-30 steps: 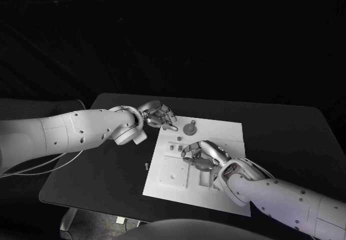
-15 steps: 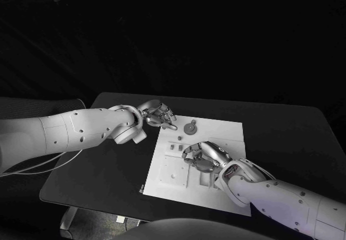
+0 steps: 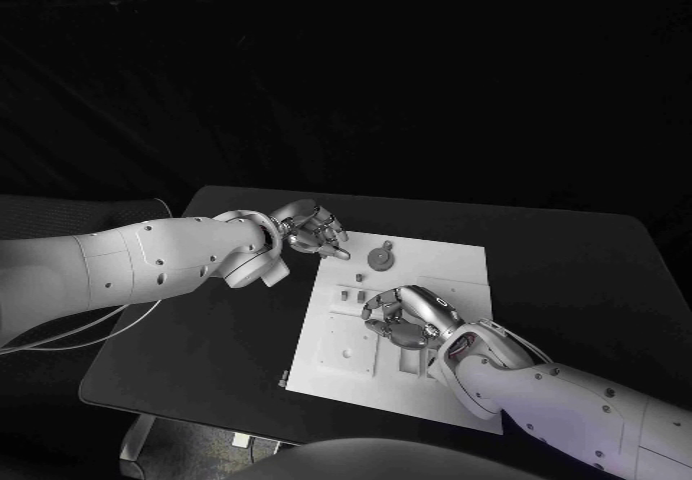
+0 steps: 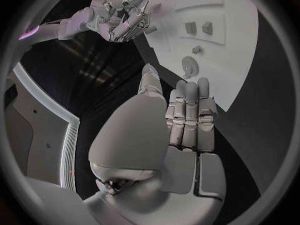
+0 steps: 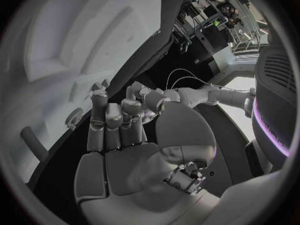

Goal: Assemble the parts on the task board

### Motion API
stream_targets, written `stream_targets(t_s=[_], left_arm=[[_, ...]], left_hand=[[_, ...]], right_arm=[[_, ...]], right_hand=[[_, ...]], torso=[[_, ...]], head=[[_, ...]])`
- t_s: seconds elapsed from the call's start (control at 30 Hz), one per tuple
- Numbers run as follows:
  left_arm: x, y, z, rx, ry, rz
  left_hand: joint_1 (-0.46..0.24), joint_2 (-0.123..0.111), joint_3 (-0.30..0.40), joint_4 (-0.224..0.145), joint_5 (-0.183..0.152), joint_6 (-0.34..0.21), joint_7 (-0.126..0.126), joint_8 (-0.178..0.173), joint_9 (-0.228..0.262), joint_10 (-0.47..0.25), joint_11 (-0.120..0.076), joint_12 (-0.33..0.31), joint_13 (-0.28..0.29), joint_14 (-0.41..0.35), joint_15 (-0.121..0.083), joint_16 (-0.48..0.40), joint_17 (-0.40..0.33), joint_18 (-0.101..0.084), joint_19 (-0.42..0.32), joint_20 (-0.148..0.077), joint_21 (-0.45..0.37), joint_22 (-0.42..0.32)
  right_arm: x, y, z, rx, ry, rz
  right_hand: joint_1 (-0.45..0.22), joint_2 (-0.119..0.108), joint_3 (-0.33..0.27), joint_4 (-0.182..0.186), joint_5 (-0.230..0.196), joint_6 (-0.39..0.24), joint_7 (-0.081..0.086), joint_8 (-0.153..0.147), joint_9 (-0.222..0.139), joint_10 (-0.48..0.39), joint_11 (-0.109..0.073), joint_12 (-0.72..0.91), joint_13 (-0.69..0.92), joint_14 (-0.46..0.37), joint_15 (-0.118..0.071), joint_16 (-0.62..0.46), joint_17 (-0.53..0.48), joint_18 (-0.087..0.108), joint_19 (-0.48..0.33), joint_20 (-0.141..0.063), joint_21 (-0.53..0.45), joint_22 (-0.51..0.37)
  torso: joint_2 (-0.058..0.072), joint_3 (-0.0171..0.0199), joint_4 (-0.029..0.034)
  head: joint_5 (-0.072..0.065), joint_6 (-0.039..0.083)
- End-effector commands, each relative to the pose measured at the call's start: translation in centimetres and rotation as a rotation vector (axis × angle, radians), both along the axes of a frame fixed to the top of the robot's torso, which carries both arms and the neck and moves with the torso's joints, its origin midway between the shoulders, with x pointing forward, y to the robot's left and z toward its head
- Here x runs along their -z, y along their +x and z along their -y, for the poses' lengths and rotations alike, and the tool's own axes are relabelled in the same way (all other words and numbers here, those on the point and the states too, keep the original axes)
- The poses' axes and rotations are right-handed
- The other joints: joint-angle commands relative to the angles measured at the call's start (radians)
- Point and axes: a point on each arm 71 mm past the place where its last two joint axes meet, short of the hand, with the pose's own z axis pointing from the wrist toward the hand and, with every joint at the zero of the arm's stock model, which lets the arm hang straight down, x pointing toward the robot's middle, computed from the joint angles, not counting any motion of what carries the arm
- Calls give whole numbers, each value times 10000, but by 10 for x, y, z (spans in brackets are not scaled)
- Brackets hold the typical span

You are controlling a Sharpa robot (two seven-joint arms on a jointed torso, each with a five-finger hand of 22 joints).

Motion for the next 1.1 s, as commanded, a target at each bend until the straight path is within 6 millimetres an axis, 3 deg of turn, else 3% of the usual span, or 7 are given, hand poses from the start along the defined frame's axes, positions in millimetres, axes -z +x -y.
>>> stream_targets(t_s=[0.03, 0.5, 0.73, 0.93, 1.1], left_arm=[[-1, 0, 1, 88, -10, 0], [-1, -1, -3, 136, 97, 18], [0, -5, -15, 464, 627, 174], [2, -16, -28, 733, 1150, 455], [3, -23, -36, 1238, 1827, 557]], left_hand=[[69, 9, 35, 10, -36, -45, 26, 63, 12, -37, -6, 54, 9, -46, -21, 20, 7, 199, -15, 61, -11, 13], [168, 45, 113, 11, -29, 41, -8, 116, 33, -17, -21, 78, 18, -26, -29, 29, 8, 201, -2, 57, -5, 15], [738, 205, 763, 11, 81, 483, -211, 263, 39, 138, -102, 94, -13, 97, -81, 59, -4, 200, 71, 21, 5, 2], [1102, 243, 1418, 5, 114, 482, -532, 57, -147, 480, -213, -2, -108, 319, -166, 69, -43, 182, 228, -52, 18, -51], [1092, 221, 1610, 6, 129, 619, -498, 26, -215, 711, -274, -113, -136, 511, -243, 65, -73, 174, 387, -119, 37, -85]], right_arm=[[-1, -2, -1, -117, -19, 62], [-4, -4, -1, -142, 29, 12], [-9, -4, 2, -104, 132, -34], [-17, -2, 3, -104, 229, 23], [-20, 3, 7, 9, 199, -15]], right_hand=[[11, -121, -53, 16, -54, -40, 39, -36, -15, -3, -17, -8, 4, 3, -76, -39, -2, 153, 76, -21, -6, 68], [2, -139, -64, 19, -68, -47, 41, -40, -20, 3, -15, -12, 1, 9, -75, -41, -4, 153, 83, -23, -5, 67], [-4, -165, -77, 19, -84, -119, 58, -83, -47, 10, -1, -21, -5, 16, -68, -47, -8, 153, 89, -26, -10, 61], [-16, -196, -91, 19, -94, -180, 78, -120, -73, 10, 18, -32, -10, 18, -53, -55, -13, 153, 89, -27, -18, 55], [-47, -237, -119, 25, -112, -242, 102, -159, -102, 8, 40, -41, -13, 18, -33, -63, -17, 153, 90, -25, -26, 50]], torso=[[0, -3, -3], [0, 6, -10], [-1, 17, -4], [2, 18, -20], [-16, 5, -2]], head=[[8, 9], [30, 18], [28, 60], [28, 131], [-1, 175]])
